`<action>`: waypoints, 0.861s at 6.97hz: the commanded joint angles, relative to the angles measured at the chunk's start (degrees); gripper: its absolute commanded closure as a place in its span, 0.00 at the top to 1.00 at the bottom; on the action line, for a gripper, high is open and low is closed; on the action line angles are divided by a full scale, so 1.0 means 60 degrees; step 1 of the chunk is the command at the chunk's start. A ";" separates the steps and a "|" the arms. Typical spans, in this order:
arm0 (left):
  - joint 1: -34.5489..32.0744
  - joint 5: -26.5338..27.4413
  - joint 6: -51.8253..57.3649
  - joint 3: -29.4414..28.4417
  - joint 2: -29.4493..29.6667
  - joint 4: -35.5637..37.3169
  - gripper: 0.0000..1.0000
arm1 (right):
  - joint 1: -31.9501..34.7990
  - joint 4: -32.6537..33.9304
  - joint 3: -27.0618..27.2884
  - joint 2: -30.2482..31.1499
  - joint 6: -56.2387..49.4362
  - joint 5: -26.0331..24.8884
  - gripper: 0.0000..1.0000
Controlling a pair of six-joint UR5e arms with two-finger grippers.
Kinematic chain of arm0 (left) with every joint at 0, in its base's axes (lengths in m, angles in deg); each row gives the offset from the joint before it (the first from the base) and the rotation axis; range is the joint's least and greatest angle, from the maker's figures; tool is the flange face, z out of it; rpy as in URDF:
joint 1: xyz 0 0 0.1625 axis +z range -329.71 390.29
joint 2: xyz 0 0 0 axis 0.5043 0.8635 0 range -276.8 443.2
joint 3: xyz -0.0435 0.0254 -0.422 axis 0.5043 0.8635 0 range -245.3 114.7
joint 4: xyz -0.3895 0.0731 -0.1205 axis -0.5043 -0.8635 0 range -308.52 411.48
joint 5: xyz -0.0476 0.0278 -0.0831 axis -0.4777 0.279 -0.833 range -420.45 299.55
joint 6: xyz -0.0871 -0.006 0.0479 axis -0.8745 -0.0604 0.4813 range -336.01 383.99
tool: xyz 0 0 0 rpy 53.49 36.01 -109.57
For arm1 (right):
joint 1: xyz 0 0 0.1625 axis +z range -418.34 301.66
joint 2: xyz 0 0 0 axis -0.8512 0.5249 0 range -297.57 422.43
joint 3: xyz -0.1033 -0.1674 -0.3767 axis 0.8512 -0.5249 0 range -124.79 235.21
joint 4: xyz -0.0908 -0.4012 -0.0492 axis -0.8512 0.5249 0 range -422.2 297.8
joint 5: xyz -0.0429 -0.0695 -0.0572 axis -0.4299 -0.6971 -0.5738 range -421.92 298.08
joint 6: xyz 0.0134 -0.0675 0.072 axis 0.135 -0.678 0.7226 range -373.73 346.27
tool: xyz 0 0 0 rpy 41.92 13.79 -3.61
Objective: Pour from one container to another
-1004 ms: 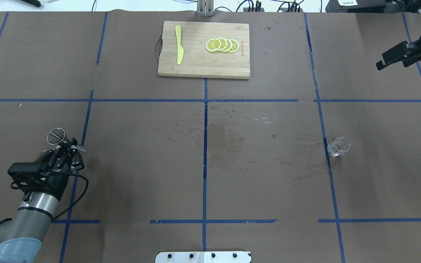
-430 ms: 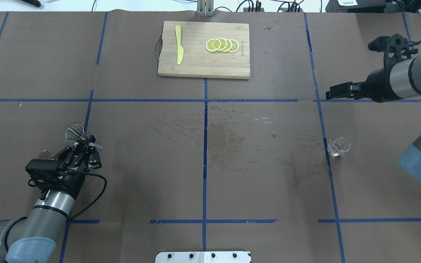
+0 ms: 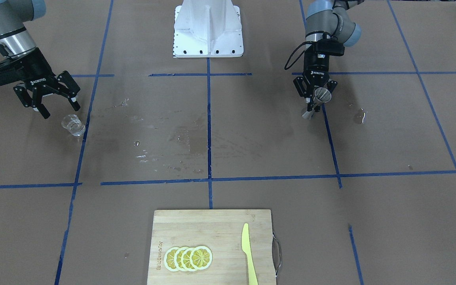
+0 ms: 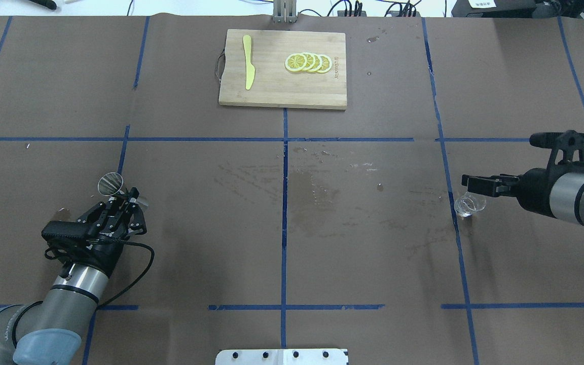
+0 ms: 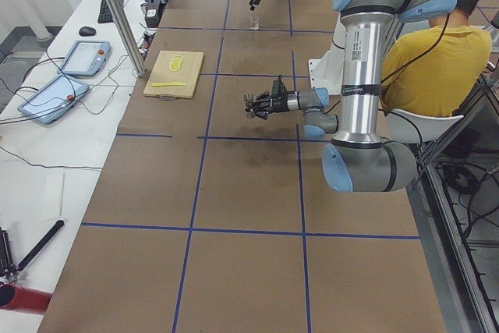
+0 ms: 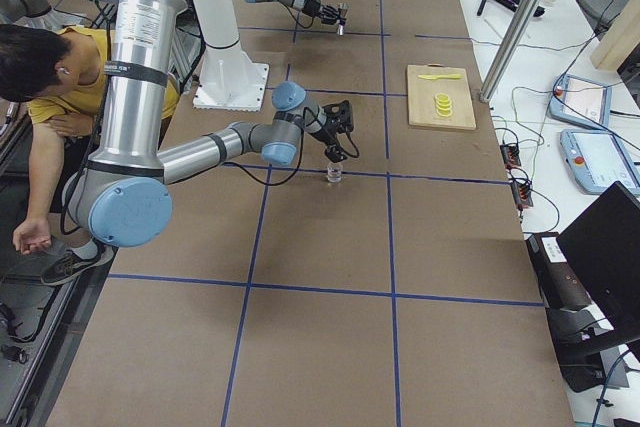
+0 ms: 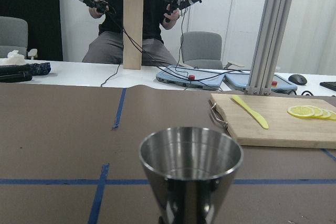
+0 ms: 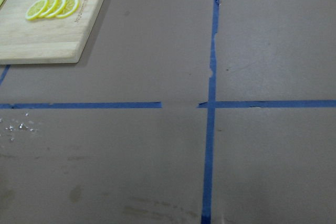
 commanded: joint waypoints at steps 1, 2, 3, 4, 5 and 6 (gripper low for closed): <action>-0.0006 0.0002 0.0009 -0.0052 0.0159 -0.0027 0.00 | -0.2346 -0.0267 0.0113 0.0824 0.0561 -0.4343 1.00; -0.0021 0.0002 -0.0006 -0.0052 0.0160 -0.0027 0.00 | -0.2995 -0.0078 0.0098 0.0825 0.1055 -0.5320 1.00; -0.0007 0.0002 -0.0050 -0.0052 0.0174 -0.0027 0.00 | -0.3828 0.0896 0.0084 0.0767 0.2249 -0.6446 1.00; -0.0006 0.0002 -0.0065 -0.0038 0.0203 -0.0042 0.00 | -0.4503 0.1659 0.0098 0.0665 0.2609 -0.7589 1.00; -0.0006 0.0002 -0.0108 -0.0052 0.0262 -0.0042 0.00 | -0.4582 0.1740 -0.0148 0.0476 0.2801 -0.7716 0.99; 0.0008 0.0002 -0.0123 -0.0009 0.0320 -0.0042 0.00 | -0.4583 0.2509 -0.0775 -0.0280 0.3310 -0.8109 0.99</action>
